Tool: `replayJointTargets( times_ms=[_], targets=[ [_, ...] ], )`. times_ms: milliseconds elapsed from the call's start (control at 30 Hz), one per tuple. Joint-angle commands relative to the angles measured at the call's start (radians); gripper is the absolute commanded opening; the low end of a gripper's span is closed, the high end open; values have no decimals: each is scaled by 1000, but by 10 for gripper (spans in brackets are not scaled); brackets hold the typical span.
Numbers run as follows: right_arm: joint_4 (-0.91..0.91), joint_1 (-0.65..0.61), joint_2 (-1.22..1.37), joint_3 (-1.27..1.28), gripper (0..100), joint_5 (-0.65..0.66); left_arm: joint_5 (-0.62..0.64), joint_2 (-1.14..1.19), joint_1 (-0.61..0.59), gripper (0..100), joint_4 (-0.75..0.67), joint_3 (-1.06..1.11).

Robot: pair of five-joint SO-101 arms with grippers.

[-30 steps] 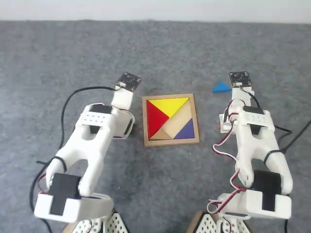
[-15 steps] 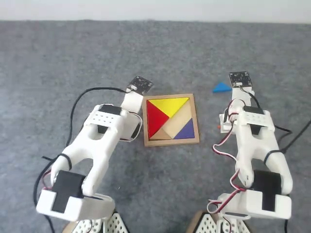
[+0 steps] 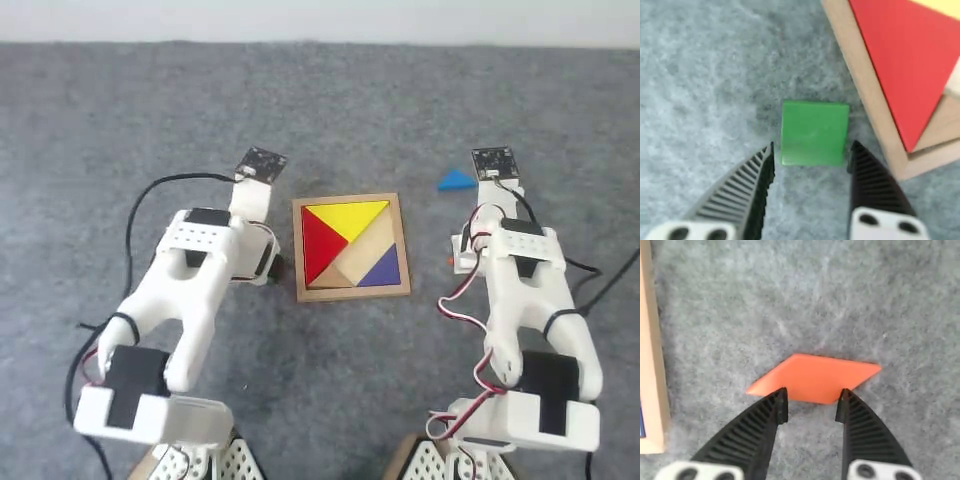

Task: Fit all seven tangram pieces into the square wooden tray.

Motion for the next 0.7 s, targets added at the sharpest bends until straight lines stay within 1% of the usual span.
replayJointTargets(
  times_ms=[0,100,200,433,567,667],
  targets=[
    [-16,13,-64,-6,165,9,9,87,26,239,68,-139],
    [-16,13,-64,-6,165,9,3,218,25,239,166,-265],
    [-16,13,-62,-6,165,9,2,298,32,236,227,-343],
    [-16,13,-62,-6,165,9,-6,255,34,229,192,-291],
    [-16,13,-62,-6,165,9,-6,224,58,168,157,-248],
    [-16,13,-62,-6,165,8,-12,189,69,151,129,-211]
  ],
)
